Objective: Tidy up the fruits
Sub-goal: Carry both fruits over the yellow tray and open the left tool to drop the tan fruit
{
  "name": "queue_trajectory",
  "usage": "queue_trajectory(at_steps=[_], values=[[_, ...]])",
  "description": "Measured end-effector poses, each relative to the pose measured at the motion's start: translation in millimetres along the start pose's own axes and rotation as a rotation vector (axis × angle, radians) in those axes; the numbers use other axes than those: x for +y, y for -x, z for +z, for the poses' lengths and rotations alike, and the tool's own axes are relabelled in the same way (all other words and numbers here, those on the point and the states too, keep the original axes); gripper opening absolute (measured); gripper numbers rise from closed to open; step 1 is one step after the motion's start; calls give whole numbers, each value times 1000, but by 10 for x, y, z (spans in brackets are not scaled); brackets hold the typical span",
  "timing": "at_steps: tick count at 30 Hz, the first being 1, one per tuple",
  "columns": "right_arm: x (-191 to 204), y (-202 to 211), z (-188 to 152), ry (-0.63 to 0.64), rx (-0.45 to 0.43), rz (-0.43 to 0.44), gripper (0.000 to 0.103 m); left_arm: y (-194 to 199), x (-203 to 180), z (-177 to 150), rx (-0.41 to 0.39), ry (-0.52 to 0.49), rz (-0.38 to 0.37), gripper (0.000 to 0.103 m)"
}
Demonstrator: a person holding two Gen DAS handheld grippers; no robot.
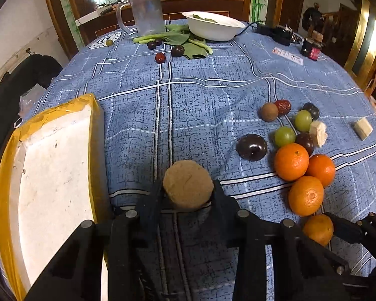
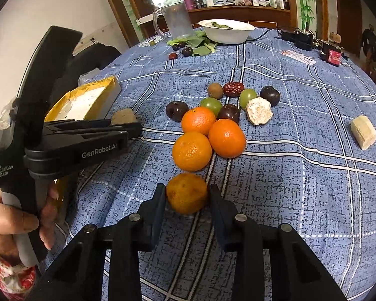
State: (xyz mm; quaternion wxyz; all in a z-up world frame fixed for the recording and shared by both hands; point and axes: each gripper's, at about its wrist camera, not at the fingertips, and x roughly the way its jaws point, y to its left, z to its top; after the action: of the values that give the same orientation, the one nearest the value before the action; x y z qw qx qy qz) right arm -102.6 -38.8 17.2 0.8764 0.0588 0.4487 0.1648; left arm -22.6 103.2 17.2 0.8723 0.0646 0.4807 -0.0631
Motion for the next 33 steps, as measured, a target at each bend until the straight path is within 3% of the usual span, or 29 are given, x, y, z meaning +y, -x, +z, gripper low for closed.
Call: queue_trajectory(at_steps=[11,16,21,26,33], values=[[-6,160,-49,-47,-25,-5,35,749,175,-221,-168,85,-82,36],[120,312,-40,-25,-50,-39,35,979,519,-325,-221,171,-105,36],[357,407,59,8,-77,-25,35,1121,892,-468,-256,242,-74,37],[832,328,225,98,-62,41,35,1096,1337,-602,-255,349,-35,37],[1383,126,440,153,-53,221,36,1046,1741,-770,-240,443,-7,37]])
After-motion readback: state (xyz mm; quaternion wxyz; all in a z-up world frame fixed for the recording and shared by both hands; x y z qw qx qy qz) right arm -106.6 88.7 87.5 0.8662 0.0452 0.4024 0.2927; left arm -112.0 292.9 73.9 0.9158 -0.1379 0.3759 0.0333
